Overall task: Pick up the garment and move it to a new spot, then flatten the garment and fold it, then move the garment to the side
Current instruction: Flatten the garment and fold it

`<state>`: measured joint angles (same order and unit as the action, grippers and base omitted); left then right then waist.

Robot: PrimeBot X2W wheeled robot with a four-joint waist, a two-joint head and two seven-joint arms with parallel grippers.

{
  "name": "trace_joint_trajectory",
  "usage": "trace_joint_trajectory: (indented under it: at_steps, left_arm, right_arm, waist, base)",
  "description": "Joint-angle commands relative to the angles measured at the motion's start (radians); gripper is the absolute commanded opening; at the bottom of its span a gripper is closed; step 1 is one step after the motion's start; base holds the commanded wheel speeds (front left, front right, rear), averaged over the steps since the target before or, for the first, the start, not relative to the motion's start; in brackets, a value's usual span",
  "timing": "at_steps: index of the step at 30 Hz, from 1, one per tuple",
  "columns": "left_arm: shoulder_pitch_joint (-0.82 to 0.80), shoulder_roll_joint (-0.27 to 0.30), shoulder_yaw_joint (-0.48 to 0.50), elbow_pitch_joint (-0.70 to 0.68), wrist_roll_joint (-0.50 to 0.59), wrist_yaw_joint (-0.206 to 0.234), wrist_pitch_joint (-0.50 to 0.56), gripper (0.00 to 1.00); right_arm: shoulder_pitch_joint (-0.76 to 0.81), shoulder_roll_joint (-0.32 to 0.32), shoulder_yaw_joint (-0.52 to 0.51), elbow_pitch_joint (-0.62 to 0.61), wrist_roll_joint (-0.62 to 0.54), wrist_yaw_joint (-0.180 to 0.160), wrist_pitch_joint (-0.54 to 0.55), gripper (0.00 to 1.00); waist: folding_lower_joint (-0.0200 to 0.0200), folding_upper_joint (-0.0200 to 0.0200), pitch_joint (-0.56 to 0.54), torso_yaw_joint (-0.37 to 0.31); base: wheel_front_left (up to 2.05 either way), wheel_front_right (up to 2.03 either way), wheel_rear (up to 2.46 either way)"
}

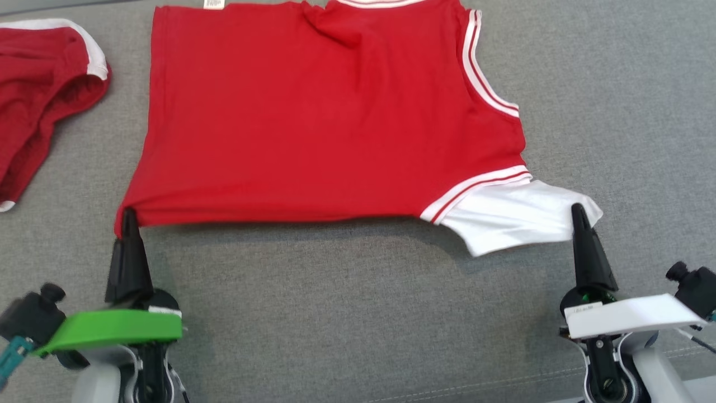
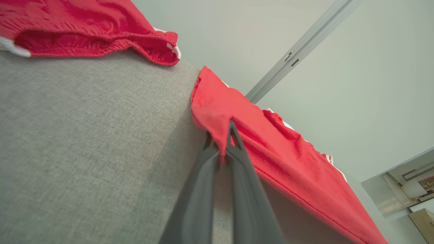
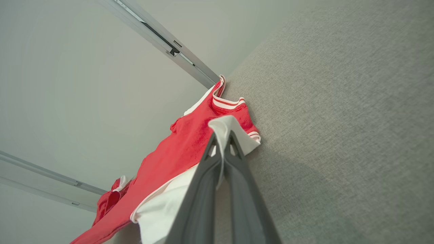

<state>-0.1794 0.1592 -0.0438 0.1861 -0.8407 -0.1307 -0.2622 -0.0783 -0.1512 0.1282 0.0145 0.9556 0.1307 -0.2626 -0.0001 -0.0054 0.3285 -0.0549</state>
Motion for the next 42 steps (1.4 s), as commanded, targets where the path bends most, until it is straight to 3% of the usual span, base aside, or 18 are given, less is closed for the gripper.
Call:
trace_joint_trajectory:
  at_steps: [1,9,22,37,42]
  left_arm:
    - [0.032,-0.008,0.013,-0.007,0.016,0.001,-0.003,0.00]
    - [0.206,-0.089,0.050,-0.004,0.025,0.001,-0.003,0.00]
    - [0.326,-0.107,0.051,-0.005,0.002,0.001,-0.004,0.00]
    - [0.134,-0.095,-0.021,0.078,-0.045,0.001,-0.003,0.00]
    - [0.004,-0.096,-0.025,0.176,-0.052,0.001,-0.002,0.00]
  right_arm:
    - [0.020,0.004,0.002,0.005,0.002,0.000,-0.003,0.00]
    - [0.110,0.030,0.011,0.035,0.011,0.000,-0.003,0.00]
    - [0.167,0.021,0.049,0.087,0.040,0.000,-0.003,0.00]
    - [0.001,0.035,0.046,0.198,0.026,0.000,-0.003,0.00]
    - [-0.128,0.057,0.022,0.287,-0.011,0.000,-0.003,0.00]
  waist:
    - [0.0001,0.0054,-0.047,0.012]
    - [0.0001,0.0054,-0.120,0.023]
    - [0.0001,0.0054,-0.173,0.011]
    - [0.0001,0.0054,-0.171,0.042]
    - [0.0001,0.0054,-0.138,0.051]
  base:
    - [0.00,0.00,0.00]
    - [0.00,0.00,0.00]
    - [0.00,0.00,0.00]
    - [0.00,0.00,0.00]
    - [0.00,0.00,0.00]
